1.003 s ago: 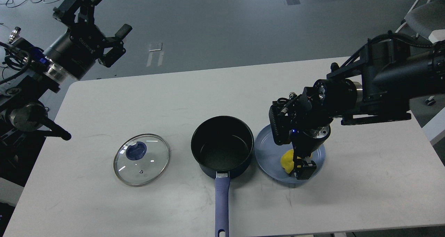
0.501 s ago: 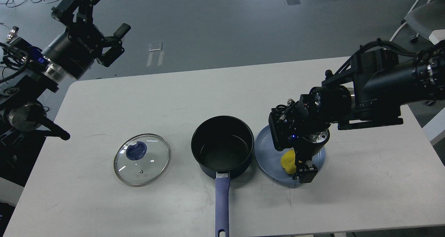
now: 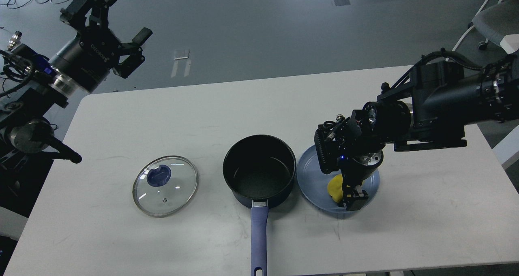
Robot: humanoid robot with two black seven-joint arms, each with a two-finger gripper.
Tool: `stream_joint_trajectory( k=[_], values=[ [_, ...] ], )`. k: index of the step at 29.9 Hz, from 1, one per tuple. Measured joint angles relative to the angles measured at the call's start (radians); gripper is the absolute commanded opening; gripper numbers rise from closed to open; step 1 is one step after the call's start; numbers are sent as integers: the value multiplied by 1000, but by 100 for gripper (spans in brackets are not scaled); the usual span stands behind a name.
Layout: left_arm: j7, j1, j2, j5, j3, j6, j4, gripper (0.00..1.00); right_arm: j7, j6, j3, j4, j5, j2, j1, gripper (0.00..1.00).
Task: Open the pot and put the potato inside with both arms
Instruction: 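Lower the right gripper onto the yellow potato and grasp it, then lift the potato and carry it over the open saucepan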
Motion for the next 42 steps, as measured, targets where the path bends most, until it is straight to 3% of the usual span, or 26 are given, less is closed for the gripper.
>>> stream_joint_trajectory(
  k=[1,3,4,6,10,25,42],
  values=[
    [0,0,0,0,-1,0,1,98,0,0,0,0,0,0,0,69],
    [0,0,0,0,-1,0,2,98,0,-1,-3,0,2,0,0,53],
    [0,0,0,0,-1,0,2,98,0,-1,-6,0,3,0,0,36],
    [0,0,0,0,-1,-3,3,98,0,-2,-11,2,5,0,4,22],
    [0,0,-1,0,-1,-10,7,98,0,-3,-14,8,8,-4,24,16],
    [0,-1,-10,0,-14,-14,9,98,0,-13,57,72,187,-83,243,16],
    [0,1,-10,-2,-21,-26,9,98,0,-51,75,-108,417,132,190,18]
  ],
)
